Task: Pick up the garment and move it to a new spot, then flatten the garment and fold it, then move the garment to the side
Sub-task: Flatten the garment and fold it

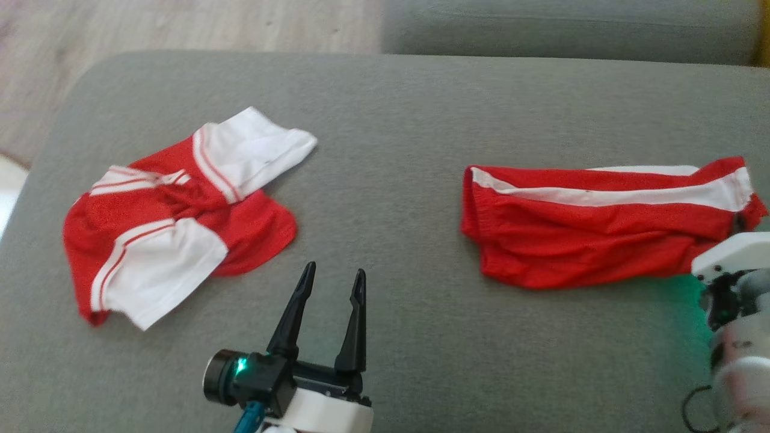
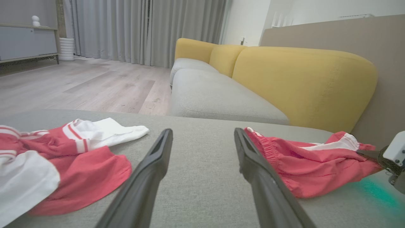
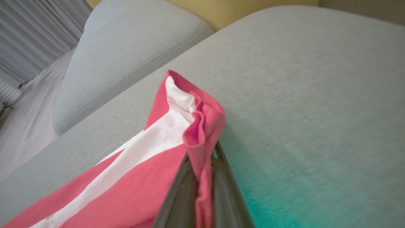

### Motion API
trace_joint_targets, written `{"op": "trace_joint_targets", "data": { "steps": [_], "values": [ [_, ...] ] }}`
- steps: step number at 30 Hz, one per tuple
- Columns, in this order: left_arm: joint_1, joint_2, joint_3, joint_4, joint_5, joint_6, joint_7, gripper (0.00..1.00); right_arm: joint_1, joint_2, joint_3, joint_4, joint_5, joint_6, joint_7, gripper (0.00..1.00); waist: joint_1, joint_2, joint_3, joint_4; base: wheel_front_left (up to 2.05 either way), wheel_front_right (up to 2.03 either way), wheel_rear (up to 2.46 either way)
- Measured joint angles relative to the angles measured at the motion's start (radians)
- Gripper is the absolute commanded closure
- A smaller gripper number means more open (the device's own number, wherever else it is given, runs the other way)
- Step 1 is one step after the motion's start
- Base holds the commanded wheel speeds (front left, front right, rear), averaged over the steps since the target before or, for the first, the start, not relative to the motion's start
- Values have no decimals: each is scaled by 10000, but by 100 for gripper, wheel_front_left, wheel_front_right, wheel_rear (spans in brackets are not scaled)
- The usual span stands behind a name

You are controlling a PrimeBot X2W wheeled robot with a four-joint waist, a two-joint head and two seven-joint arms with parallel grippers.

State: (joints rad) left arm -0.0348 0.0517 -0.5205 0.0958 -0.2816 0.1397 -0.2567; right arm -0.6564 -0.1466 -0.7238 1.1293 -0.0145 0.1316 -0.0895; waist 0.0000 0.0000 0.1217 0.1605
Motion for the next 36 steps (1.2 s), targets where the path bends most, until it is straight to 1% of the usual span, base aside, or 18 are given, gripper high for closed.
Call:
{"op": "trace_joint_targets", "data": {
  "steps": [7,11,15,18,19,22,26,32,36],
  "values": [
    [6,0,12,-6,0,0,0,0,445,-759,669,-58,518,0,-169,100,-1,0,-233,-838,0,0,0],
    [4,0,21,8,17,-77,0,0,503,-759,1231,-351,792,0,-397,100,0,0,-187,-1043,0,0,0],
    [4,0,58,134,35,-90,0,0,442,-516,2142,-867,1022,0,-686,100,0,0,-211,-1091,0,0,0],
    [6,0,63,221,35,-102,0,0,443,-199,2961,-1350,1350,0,-794,100,0,0,-316,-1092,0,0,0],
    [9,0,63,245,35,-169,0,0,464,-113,3273,-1574,1459,0,-805,100,0,0,-362,-1086,0,0,0],
    [54,0,73,267,35,-165,0,0,616,77,4186,-2380,1797,0,-926,100,0,0,-487,-1052,0,0,0],
    [249,0,134,278,35,-165,0,0,1299,238,5396,-3567,2174,0,-965,100,-1,0,-621,-959,0,0,0],
    [412,2,286,303,98,-182,0,0,2610,518,7490,-4869,1973,0,-861,100,-1,0,-643,-798,0,0,0],
    [412,2,290,303,98,-263,0,0,3126,656,8937,-4997,1770,0,-671,100,0,0,-571,-686,0,0,0]
  ]
}}
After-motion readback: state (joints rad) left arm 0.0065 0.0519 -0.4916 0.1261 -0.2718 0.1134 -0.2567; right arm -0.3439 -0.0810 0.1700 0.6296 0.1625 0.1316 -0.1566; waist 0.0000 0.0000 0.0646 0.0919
